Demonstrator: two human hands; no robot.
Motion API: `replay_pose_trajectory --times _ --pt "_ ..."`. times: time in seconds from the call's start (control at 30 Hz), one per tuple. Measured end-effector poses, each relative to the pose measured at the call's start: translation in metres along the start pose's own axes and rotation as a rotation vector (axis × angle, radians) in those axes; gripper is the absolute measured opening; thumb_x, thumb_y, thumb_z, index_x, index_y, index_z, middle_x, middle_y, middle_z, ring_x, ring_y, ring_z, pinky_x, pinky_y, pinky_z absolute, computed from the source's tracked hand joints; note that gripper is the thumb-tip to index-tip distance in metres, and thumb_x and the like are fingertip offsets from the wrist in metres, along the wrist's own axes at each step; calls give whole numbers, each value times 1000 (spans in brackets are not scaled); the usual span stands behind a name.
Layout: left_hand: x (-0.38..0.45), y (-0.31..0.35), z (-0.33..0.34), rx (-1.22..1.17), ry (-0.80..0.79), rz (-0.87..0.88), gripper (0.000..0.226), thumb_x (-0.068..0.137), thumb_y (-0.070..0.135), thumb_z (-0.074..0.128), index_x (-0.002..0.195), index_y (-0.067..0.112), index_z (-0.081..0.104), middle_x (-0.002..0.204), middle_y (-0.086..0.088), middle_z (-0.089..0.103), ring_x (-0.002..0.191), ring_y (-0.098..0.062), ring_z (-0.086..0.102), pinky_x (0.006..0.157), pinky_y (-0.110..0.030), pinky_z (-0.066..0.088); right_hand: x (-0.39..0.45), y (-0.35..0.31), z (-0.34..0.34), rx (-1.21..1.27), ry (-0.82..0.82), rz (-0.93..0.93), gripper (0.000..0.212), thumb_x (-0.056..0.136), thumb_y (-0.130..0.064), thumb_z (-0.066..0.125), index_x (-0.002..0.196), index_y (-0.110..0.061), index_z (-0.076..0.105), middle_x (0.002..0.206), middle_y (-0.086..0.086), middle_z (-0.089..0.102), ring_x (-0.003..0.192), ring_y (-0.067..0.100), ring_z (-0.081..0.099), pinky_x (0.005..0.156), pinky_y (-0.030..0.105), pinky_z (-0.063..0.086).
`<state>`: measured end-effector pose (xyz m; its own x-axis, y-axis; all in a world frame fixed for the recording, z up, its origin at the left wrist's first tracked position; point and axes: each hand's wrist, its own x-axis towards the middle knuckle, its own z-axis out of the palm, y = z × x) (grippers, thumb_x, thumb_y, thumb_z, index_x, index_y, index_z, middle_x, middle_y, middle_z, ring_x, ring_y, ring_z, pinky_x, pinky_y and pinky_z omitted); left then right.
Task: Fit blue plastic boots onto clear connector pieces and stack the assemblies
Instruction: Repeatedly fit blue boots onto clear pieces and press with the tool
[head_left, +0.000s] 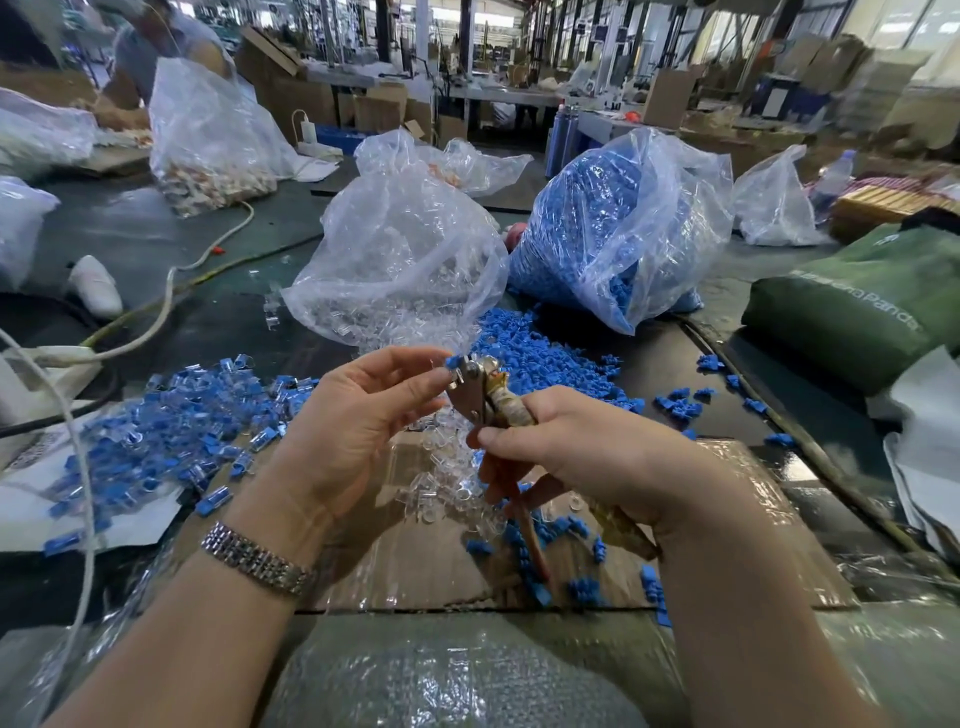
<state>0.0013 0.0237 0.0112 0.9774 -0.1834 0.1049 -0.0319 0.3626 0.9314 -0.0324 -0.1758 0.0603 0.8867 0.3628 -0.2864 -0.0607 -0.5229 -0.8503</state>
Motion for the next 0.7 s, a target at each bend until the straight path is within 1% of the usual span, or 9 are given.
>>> replay_pose_trajectory --times 0.1,0.2,0.3,0.37,0.43,0.5,0.57,0.63,0.7 --pt "-2 0 3 49 10 24 25 66 19 79 91 16 81 100 -6 77 95 -17 71 86 -28 59 1 0 2 -5 2 9 28 104 -27 58 101 0 64 91 11 75 87 23 75 89 49 61" --pt "-3 1 4 92 27 42 26 66 23 79 91 17 81 100 -8 77 99 -23 70 96 -39 56 2 0 5 13 -4 13 24 104 -27 58 96 -5 62 87 10 72 82 22 75 87 47 62" --pt "-4 0 5 121 35 55 24 70 20 78 94 15 80 102 -13 77 101 -28 70 101 -45 54 3 1 5 17 22 25 37 104 -34 58 101 2 63 82 9 71 76 25 74 81 43 63" --pt "-4 -1 6 151 41 72 24 73 18 77 96 12 78 105 -16 77 105 -31 71 100 -46 54 3 1 7 3 55 23 45 103 -42 57 100 2 65 76 8 71 70 27 74 75 41 64" --pt "-4 -1 6 174 37 84 20 76 17 76 96 13 79 105 -15 77 106 -32 72 98 -43 56 5 1 11 -20 92 10 51 102 -46 55 93 3 66 70 8 68 62 26 70 70 41 62" --pt "-4 -1 6 186 27 97 18 78 15 75 96 14 80 104 -14 77 104 -30 73 95 -38 59 6 3 14 -49 121 -7 52 103 -47 54 85 0 65 63 6 65 53 21 66 62 34 61" --pt "-4 -3 4 200 16 111 18 80 15 74 97 15 79 103 -12 78 103 -28 74 92 -33 59 7 3 15 -85 129 -19 50 103 -48 52 80 -6 64 59 4 63 50 19 65 56 29 57" --pt "-3 -3 3 224 11 121 18 81 16 74 98 15 79 103 -11 78 103 -26 74 90 -30 59 7 3 15 -85 126 -18 49 103 -50 52 79 -8 63 60 3 65 51 19 66 58 31 57" --pt "-1 -4 1 247 21 135 17 82 16 74 99 17 79 102 -9 78 101 -24 74 88 -27 59 7 3 14 -36 115 -6 51 101 -52 53 85 -5 66 65 5 68 56 21 70 68 39 62"
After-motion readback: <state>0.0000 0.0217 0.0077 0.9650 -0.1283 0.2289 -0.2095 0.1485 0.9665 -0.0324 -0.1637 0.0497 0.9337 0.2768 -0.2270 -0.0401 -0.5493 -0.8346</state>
